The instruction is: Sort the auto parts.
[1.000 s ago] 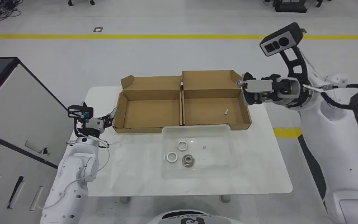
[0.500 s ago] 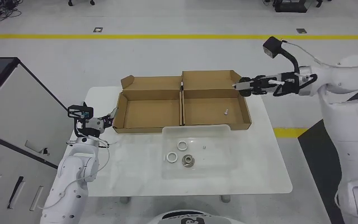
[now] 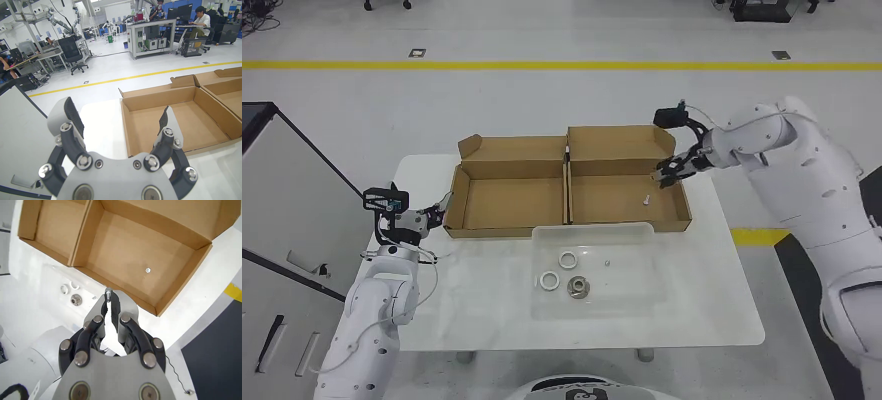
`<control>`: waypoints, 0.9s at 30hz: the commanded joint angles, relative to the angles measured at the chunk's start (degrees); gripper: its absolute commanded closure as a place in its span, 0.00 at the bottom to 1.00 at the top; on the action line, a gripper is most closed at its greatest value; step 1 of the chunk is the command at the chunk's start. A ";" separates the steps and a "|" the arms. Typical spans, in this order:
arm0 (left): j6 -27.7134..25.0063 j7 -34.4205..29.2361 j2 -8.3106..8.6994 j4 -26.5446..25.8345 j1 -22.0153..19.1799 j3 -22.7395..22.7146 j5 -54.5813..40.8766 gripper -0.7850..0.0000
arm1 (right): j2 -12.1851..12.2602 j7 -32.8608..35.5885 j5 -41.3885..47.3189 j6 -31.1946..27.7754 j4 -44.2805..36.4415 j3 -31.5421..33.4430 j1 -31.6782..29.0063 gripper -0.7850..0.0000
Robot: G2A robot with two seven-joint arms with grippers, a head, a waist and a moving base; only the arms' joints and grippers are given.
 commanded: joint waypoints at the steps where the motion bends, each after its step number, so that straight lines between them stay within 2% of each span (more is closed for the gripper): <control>1: 0.00 0.00 0.00 0.00 0.00 0.00 0.00 0.00 | -0.77 -1.03 -0.99 -0.19 1.51 -2.39 0.39 1.00; 13: 0.00 0.00 0.00 0.00 0.00 0.00 0.00 0.00 | -7.11 -8.94 -6.25 1.17 11.97 -14.62 3.73 1.00; 27: 0.00 0.00 0.00 0.00 0.00 0.00 0.00 0.00 | -14.64 -12.13 -6.91 1.31 25.19 -22.56 6.04 1.00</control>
